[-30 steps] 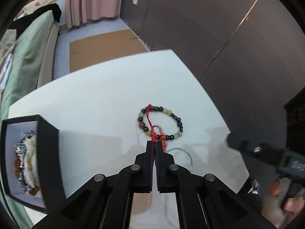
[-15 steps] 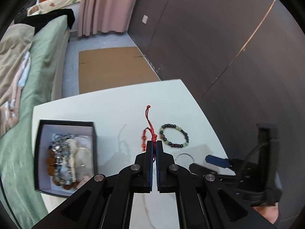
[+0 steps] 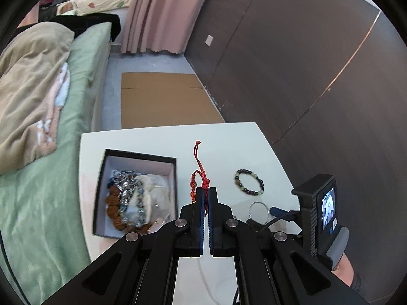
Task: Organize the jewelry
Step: 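Carry the red string bracelet into the box with left while right grasps the silver bangle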
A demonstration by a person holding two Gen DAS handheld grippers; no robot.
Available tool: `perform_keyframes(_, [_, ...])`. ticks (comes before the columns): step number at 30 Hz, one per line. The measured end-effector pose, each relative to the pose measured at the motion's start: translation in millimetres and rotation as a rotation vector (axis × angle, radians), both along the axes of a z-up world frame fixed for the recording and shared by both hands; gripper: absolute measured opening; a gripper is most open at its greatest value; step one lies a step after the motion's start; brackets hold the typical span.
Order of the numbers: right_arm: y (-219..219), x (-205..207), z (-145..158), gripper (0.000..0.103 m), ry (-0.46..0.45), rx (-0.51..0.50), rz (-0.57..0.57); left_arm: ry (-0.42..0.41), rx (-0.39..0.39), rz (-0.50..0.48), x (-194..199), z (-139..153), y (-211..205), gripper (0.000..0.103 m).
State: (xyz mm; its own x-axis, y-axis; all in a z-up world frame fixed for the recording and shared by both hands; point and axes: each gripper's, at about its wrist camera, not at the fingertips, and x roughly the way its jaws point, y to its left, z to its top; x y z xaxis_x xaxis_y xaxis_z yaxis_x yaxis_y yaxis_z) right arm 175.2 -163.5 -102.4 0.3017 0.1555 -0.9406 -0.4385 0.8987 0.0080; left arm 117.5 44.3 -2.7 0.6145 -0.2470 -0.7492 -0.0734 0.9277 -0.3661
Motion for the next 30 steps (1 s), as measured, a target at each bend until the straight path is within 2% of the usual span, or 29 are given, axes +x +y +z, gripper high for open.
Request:
perform_keyframes(4, [-7,-1,3,0.044,0.028,0.026,-0.008,-0.007,-0.016,0.031,-11,2,14,0.002])
perform_keyframes(5, [-9,-1,4,0.032,0.036,0.039,-0.015,-0.009,-0.023,0.038,-13,3,18,0.002])
perform_keyframes(6, [-12,0,5,0.005,0.065,0.061,-0.024,-0.011,-0.027,0.045,-15,4,21,0.002])
perform_keyframes(7, [-15,-1,7,0.004,0.081,0.093,-0.031,-0.014,-0.028,0.052,-17,5,24,0.002])
perform_keyframes(10, [-20,-3,8,0.004,0.078,0.08,-0.042,-0.022,-0.038,0.071,-21,7,30,0.002])
perform_keyframes(15, [-22,-9,14,0.005,0.09,0.118,-0.063,-0.02,-0.038,0.078,-26,5,35,0.002])
perform_keyframes(17, [-24,-12,15,0.01,0.108,0.137,-0.072,-0.022,-0.042,0.084,-28,5,38,0.002])
perform_keyframes(19, [-22,-13,12,0.022,0.109,0.119,-0.085,-0.027,-0.044,0.087,-30,7,40,0.002])
perform_keyframes(21, [-17,-14,7,0.023,0.116,0.094,-0.091,-0.032,-0.044,0.089,-32,8,40,0.002])
perform_keyframes(27, [4,-19,2,0.023,0.081,0.012,-0.059,-0.026,-0.044,0.088,-32,7,40,0.002])
perform_keyframes(29, [10,-20,3,0.015,0.066,-0.01,-0.045,-0.022,-0.045,0.089,-32,6,40,0.002])
perform_keyframes(30, [10,-21,3,0.007,0.07,-0.005,-0.043,-0.021,-0.043,0.089,-31,5,40,0.002])
